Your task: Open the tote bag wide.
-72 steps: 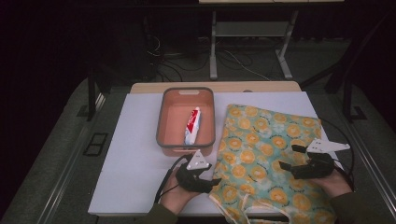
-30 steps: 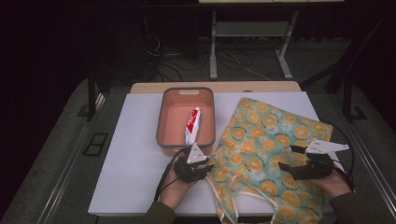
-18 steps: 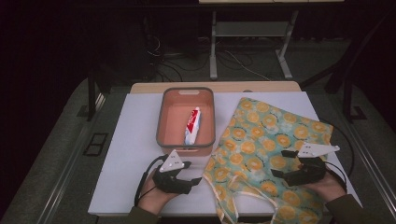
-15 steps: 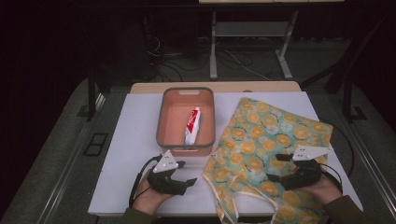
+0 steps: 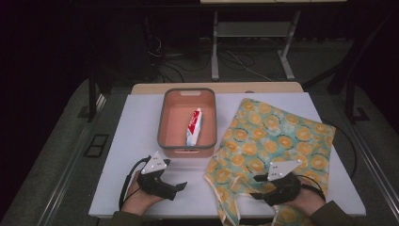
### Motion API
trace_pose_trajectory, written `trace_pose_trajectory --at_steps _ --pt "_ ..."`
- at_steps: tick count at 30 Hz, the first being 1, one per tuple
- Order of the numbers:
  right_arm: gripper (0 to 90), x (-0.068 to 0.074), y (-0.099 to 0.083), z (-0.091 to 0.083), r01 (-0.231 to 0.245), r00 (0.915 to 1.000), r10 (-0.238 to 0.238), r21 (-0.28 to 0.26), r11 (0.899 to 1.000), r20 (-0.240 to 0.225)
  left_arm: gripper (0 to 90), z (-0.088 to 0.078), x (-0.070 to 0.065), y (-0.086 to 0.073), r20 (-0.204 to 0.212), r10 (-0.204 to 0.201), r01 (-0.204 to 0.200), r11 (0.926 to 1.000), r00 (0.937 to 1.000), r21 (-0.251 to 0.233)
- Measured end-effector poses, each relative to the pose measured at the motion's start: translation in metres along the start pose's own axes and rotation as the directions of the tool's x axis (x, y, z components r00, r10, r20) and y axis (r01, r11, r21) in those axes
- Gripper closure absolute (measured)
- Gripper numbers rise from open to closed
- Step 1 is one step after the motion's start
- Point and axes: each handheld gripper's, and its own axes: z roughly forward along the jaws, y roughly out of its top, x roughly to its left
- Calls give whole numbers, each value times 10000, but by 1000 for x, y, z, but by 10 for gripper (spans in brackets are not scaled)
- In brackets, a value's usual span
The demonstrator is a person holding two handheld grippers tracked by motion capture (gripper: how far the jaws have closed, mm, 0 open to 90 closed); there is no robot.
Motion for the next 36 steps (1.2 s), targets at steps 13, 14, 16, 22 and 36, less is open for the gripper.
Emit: trace_pose_trajectory --at_steps 13,14,16,22,36 --pt "895 4 6 10 768 9965 -783 490 9958 281 0 -1 2 1 -93 -10 9 9999 10000 -141" --pt "896 0 8 9 652 9961 -677 444 9969 571 0 -2 2 1 -99 -30 29 9999 9999 -149" --pt "897 -6 9 8 425 9948 -456 358 9985 914 0 -2 3 1 -106 -28 26 9999 9999 -140" --pt "897 -24 12 7 -134 9866 70 384 9992 1631 0 -2 3 2 -100 -52 51 9999 9999 -144" --pt "899 -81 21 3 -1738 9176 1686 -180 9846 3601 0 -3 3 2 -132 -95 93 9999 9999 -138"
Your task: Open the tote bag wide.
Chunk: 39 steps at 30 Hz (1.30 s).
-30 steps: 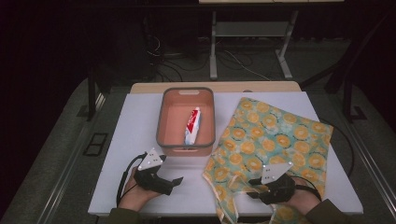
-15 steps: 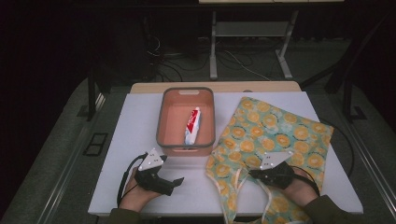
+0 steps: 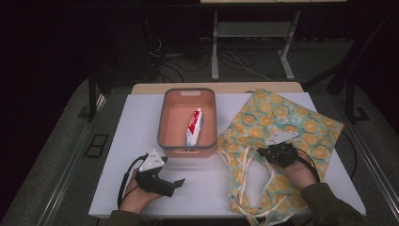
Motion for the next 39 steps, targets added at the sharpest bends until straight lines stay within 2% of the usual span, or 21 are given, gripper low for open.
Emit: trace_pose_trajectory --at_steps 1,6,9,12,13,14,15,16,18,19,21,22,23,24,27,28,29,30,34,38,39 --pt "898 -3 0 1 -129 9993 128 28 9999 350 0 0 0 0 -7 -4 4 10000 10000 -3" --pt "898 -9 6 7 -474 9963 479 -78 9988 711 0 -1 1 0 -65 -23 23 10000 10000 25" --pt "868 -9 10 10 -511 9986 514 -182 9985 144 0 -1 0 0 -77 -40 40 10000 10000 5" --pt "659 -3 11 3 -404 9988 390 -459 9981 -293 0 -1 1 0 -49 -59 59 10000 10000 -7" --pt "536 -2 12 -8 -595 9942 515 -843 9947 -943 0 -1 1 -1 -46 -71 71 10000 10000 6" --pt "536 -2 12 -8 -595 9942 515 -843 9947 -943 0 -1 1 -1 -42 -71 71 10000 10000 19" --pt "453 3 12 -20 -608 9904 472 -1034 9928 -1297 0 -1 1 -1 -39 -70 70 10000 10000 17" --pt "453 3 12 -20 -608 9904 472 -1034 9928 -1297 0 -1 1 -1 -22 -99 99 9999 9999 -12" --pt "384 16 11 -34 -233 9813 -9 -1236 9921 -1924 0 -1 0 -1 16 -88 88 10000 10000 -43" --pt "384 16 11 -34 -233 9813 -9 -1236 9921 -1924 0 -1 0 0 36 -75 75 10000 10000 -42" --pt "334 36 7 -43 144 9649 -516 -1445 9894 -2574 0 0 0 0 64 -87 87 10000 9999 -36" --pt "334 36 7 -43 144 9649 -516 -1445 9894 -2574 0 0 0 0 67 -77 77 10000 9999 -19" --pt "303 49 4 -45 332 9537 -752 -1464 9887 -2913 0 0 0 0 72 -85 85 10000 9999 -6" --pt "303 49 4 -45 332 9537 -752 -1464 9887 -2913 0 0 0 -1 69 -89 89 10000 9999 10" --pt "304 69 1 -44 483 9250 -956 -1358 9896 -3679 0 1 -1 -1 83 -84 84 10000 9999 0" --pt "304 69 1 -44 483 9250 -956 -1358 9896 -3679 0 1 -1 -1 87 -95 95 10000 9999 -4" --pt "312 74 0 -43 630 9176 -1093 -1318 9893 -3822 0 1 -1 -1 95 -87 87 10000 9999 -3" --pt "349 84 1 -40 1028 9047 -1446 -1240 9869 -4007 0 1 -1 -1 92 -81 82 10000 9999 -3" --pt "464 101 1 -33 1603 8745 -1920 -1081 9811 -4454 0 1 -1 -1 110 -103 103 9999 9999 -9" --pt "558 110 -1 -25 2170 8560 -2294 -808 9728 -4632 0 2 -1 -1 135 -68 68 10000 9999 36" --pt "620 114 -2 -21 2399 8495 -2406 -625 9688 -4695 0 2 -2 -1 151 -67 66 10000 9999 33"
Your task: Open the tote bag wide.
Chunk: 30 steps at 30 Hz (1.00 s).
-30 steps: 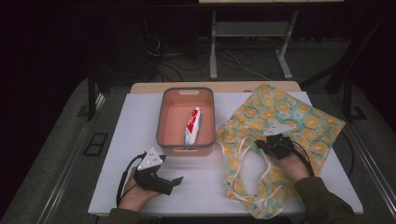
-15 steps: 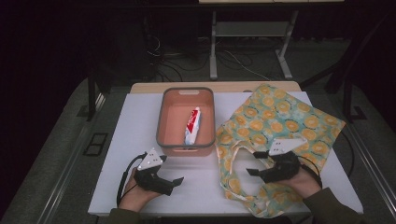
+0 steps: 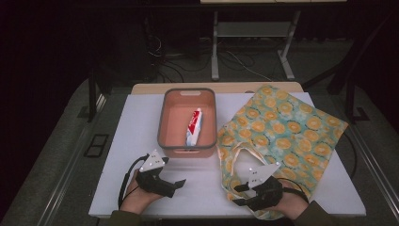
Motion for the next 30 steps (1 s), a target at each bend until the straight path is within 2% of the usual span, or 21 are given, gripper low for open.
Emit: trace_pose_trajectory --at_steps 1,2,3,5,8,10,11,12,15,17,19,20,22,23,24,25,26,27,28,29,30 --pt "620 0 0 0 0 10000 0 0 10000 0 0 0 0 0 7 9 -9 10000 10000 2" --pt "698 0 0 5 55 10000 -55 234 9997 32 0 0 0 0 2 13 -13 10000 10000 18" --pt "698 0 0 5 55 10000 -55 234 9997 32 0 0 0 0 11 10 -10 10000 10000 25" --pt "831 0 1 7 184 9998 -183 303 9994 -32 0 1 0 0 16 4 -4 10000 10000 20" --pt "860 -2 2 3 172 9999 -172 99 9998 17 0 0 0 0 18 -5 5 10000 10000 -5" --pt "875 -7 5 -9 38 9996 -24 -480 9988 293 0 0 0 0 5 -24 24 10000 10000 -45" --pt "875 -7 5 -9 38 9996 -24 -480 9988 293 0 0 0 0 5 -24 24 10000 10000 -45" --pt "878 -14 7 -18 -13 9981 62 -797 9968 606 0 0 0 0 -3 -24 24 10000 10000 -38" --pt "882 -30 11 -35 -236 9921 384 -1225 9922 1198 0 0 0 0 -1 -47 47 10000 10000 -41" --pt "883 -45 11 -48 -466 9839 731 -1608 9859 1629 0 0 0 0 11 -29 29 10000 10000 -67" --pt "883 -61 10 -61 -710 9699 1121 -1894 9793 2163 0 0 0 0 6 -38 38 10000 10000 -81" --pt "883 -61 10 -61 -710 9699 1121 -1894 9793 2163 0 0 0 0 4 -62 62 9999 10000 -97" --pt "884 -78 5 -75 -998 9488 1578 -2145 9716 2735 0 -1 0 0 -15 -82 82 9999 10000 -103" --pt "884 -87 2 -82 -1153 9346 1816 -2225 9681 3059 0 -1 0 0 -19 -91 91 9999 10000 -108" --pt "884 -107 -6 -95 -1554 9067 2430 -2627 9523 3447 0 0 0 0 -22 -89 89 9999 10000 -105" --pt "884 -107 -6 -95 -1554 9067 2430 -2627 9523 3447 0 0 1 0 -30 -88 88 9999 10000 -101" --pt "884 -125 -16 -104 -1904 8760 2927 -2827 9401 3834 0 0 1 0 -41 -89 89 9999 10000 -99" --pt "884 -133 -21 -108 -2095 8592 3151 -2847 9354 4032 0 0 1 0 -47 -105 104 9999 9999 -110" --pt "884 -133 -21 -108 -2095 8592 3151 -2847 9354 4032 0 0 1 0 -51 -116 116 9999 9999 -104" --pt "884 -141 -26 -110 -2253 8425 3350 -2889 9305 4220 0 0 1 0 -63 -113 112 9999 9999 -84" --pt "884 -149 -31 -112 -2449 8300 3563 -2937 9240 4290 0 0 2 -1 -58 -134 133 9999 9999 -94"
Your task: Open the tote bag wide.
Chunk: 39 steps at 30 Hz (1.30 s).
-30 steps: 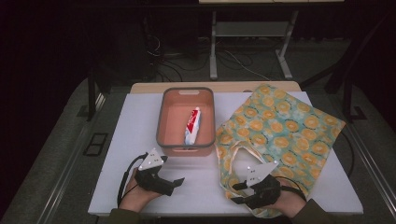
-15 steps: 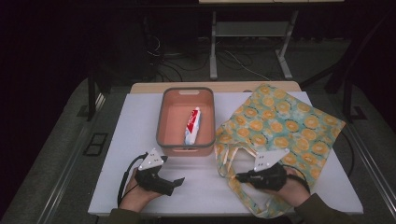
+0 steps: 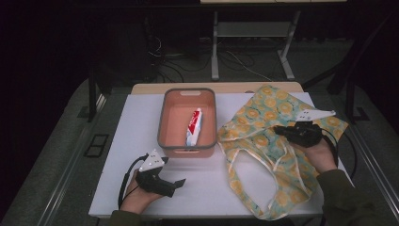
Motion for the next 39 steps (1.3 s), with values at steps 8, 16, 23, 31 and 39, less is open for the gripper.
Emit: trace_pose_trajectory --at_steps 8,16,23,31,39 --pt "884 -52 -30 10 -1575 9781 1468 639 9854 1477 0 0 0 0 -17 -27 27 10000 10000 -14" --pt "551 -66 -50 19 -2553 9566 2316 1252 9587 1770 0 0 1 0 41 -55 55 10000 10000 -26" --pt "390 -29 -13 -26 -1769 9817 1773 -116 9842 689 0 -1 0 0 37 -21 21 10000 10000 -21" --pt "414 37 -4 -31 -162 9983 180 320 9994 -554 0 -1 -1 1 74 18 -18 10000 10000 -20" --pt "553 71 -25 8 1084 9864 -794 2059 9726 -1442 0 0 -2 0 122 43 -43 10000 9999 3"
